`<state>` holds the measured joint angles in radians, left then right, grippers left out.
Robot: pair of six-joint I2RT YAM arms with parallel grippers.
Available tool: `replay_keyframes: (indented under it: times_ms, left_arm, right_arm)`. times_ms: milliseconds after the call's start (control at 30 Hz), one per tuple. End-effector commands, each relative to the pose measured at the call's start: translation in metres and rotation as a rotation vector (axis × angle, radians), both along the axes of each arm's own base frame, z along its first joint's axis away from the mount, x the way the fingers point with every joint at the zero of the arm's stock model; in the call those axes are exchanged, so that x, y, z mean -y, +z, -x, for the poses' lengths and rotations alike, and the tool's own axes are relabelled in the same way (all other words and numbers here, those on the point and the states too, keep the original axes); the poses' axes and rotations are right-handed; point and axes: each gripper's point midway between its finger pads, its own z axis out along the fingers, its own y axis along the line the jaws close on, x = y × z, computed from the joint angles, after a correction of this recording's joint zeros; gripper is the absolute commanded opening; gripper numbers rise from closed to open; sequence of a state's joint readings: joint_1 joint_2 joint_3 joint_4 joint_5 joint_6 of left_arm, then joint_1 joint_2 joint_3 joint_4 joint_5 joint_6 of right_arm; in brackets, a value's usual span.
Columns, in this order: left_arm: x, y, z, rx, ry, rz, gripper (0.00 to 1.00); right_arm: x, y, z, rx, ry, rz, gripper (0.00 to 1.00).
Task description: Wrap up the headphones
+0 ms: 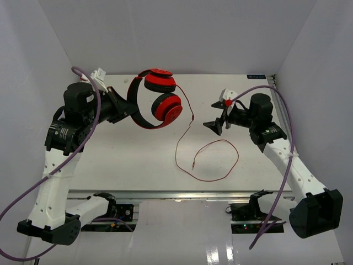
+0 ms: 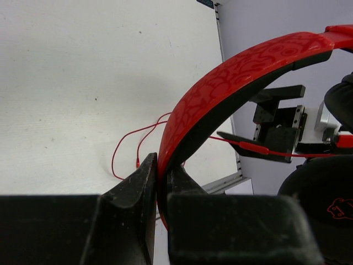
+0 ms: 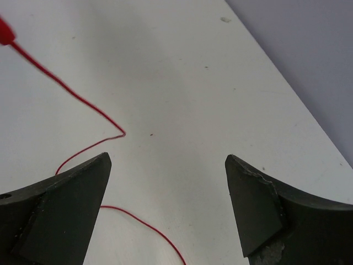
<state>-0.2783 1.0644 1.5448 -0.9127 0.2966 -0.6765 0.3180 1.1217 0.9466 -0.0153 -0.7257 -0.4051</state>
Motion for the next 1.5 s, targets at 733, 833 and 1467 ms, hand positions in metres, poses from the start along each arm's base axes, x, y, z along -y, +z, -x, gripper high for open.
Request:
replay_keyframes:
  times_ms: [733,833,1467]
  left_arm:
    - [0.009,0.057,-0.008,0.101,0.055,0.233,0.00]
    - [0.014,0.065,-0.010,0.105,0.044,0.289,0.00]
    - [0.004,0.105,-0.017,0.143,0.148,0.428,0.00]
  right_arm:
    - [-0.076,-0.020,0.044,-0.136,0.268,-0.205,0.93]
    - [-0.081,-0.011,0.053,-0.156,0.333,-0.242,0.87]
    - [-0.098,-0.007,0.050,-0.234,0.387,-0.348,0.44]
